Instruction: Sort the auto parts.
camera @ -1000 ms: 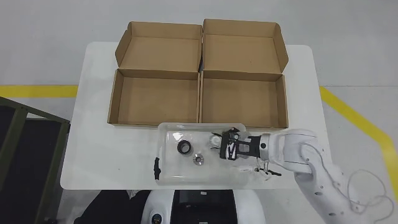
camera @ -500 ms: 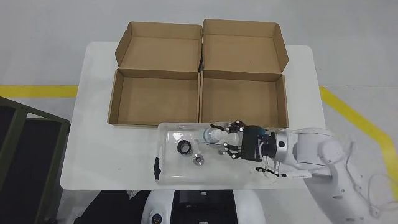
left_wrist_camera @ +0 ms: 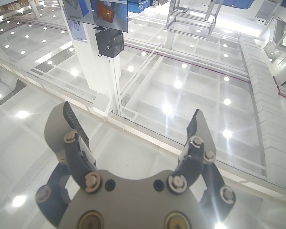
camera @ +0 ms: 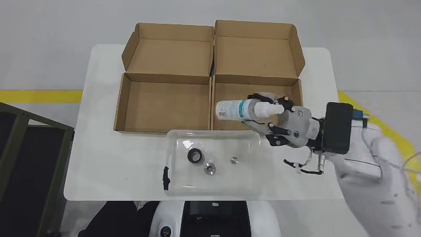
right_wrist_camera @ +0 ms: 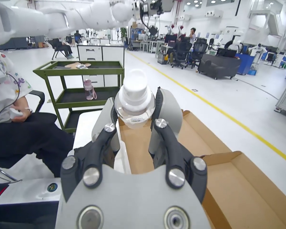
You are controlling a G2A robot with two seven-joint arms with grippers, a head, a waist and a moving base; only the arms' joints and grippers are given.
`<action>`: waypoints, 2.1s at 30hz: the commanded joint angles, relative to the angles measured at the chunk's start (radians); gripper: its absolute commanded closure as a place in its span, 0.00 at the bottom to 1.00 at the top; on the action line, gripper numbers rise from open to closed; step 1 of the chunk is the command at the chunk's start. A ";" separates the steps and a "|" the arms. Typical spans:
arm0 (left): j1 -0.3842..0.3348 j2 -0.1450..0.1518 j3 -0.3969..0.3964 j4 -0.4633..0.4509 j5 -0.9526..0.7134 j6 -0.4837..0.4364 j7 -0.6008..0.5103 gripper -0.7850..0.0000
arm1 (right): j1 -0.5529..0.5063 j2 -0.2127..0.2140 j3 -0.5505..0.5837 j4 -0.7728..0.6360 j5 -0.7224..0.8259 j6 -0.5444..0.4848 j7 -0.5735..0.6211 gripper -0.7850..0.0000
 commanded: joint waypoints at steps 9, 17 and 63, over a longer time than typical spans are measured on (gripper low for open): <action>0.000 0.000 0.000 0.000 0.000 0.000 0.000 0.00 | -0.023 0.006 0.038 0.003 0.099 -0.085 -0.045 1.00; 0.000 0.000 0.000 0.000 0.000 0.000 0.000 0.00 | -0.072 0.005 0.062 -0.007 0.026 -0.077 -0.063 1.00; 0.000 0.000 0.000 0.000 0.000 0.000 0.000 0.00 | 0.226 -0.078 -0.353 0.507 -0.381 0.403 0.112 1.00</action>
